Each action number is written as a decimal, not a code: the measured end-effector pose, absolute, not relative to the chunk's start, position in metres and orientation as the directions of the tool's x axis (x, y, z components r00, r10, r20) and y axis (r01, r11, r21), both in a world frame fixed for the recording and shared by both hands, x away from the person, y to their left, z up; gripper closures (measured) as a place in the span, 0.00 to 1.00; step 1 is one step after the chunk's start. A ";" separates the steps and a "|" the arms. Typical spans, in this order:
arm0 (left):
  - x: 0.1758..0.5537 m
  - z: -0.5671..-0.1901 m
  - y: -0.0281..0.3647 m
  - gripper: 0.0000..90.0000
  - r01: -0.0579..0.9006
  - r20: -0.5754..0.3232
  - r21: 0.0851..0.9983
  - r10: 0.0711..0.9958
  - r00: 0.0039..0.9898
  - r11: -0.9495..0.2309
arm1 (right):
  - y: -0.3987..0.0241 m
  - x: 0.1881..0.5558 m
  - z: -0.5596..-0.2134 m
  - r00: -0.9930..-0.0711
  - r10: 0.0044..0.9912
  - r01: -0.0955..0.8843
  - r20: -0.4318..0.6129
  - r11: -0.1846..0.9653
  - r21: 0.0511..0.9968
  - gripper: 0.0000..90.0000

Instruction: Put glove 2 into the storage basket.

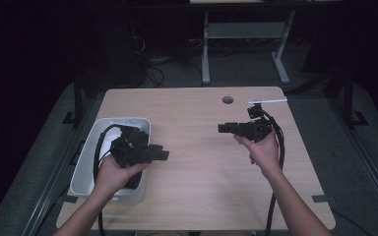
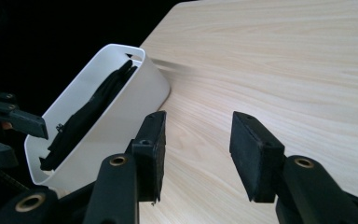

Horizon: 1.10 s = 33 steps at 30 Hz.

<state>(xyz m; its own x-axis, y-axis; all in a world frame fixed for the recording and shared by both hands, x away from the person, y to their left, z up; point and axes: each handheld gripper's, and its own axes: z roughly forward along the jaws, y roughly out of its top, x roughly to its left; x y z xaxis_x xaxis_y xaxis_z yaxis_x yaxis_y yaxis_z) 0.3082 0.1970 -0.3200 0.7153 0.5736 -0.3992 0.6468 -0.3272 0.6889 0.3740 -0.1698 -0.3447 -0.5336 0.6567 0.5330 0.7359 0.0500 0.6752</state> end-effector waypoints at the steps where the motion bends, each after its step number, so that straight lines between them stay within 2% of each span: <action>1: 0.308 -0.320 0.195 0.61 0.646 -0.399 0.688 0.571 0.717 -0.331 | -0.174 0.372 -0.346 -0.525 0.659 0.739 0.538 0.041 0.672 0.61; 33: 0.311 -0.340 0.151 0.60 0.640 -0.416 0.673 0.526 0.742 -0.371 | -0.225 0.353 -0.375 -0.454 0.698 0.773 0.555 -0.002 0.635 0.62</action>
